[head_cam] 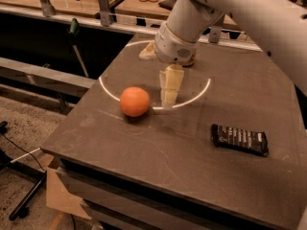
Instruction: Move orange near rxbar chocolate
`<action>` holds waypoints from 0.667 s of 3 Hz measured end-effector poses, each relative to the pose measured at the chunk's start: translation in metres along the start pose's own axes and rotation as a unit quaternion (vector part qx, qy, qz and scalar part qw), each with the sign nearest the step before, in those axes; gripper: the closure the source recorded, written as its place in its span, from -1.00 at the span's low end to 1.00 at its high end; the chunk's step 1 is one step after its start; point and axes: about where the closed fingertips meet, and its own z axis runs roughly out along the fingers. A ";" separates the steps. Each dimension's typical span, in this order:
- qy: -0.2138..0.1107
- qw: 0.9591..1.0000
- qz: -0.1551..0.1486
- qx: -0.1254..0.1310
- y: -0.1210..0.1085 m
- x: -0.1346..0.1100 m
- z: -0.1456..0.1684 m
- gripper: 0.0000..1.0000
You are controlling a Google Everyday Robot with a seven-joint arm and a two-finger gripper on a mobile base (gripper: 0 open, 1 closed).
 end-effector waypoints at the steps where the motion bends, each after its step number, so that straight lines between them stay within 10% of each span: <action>1: -0.033 0.999 -0.007 -0.037 0.007 -0.020 0.027 -0.98; 2: -0.049 0.997 -0.020 -0.060 0.007 -0.034 0.043 -0.55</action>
Offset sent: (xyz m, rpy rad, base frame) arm -0.0245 0.0628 -0.0330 0.0627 0.1601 0.1549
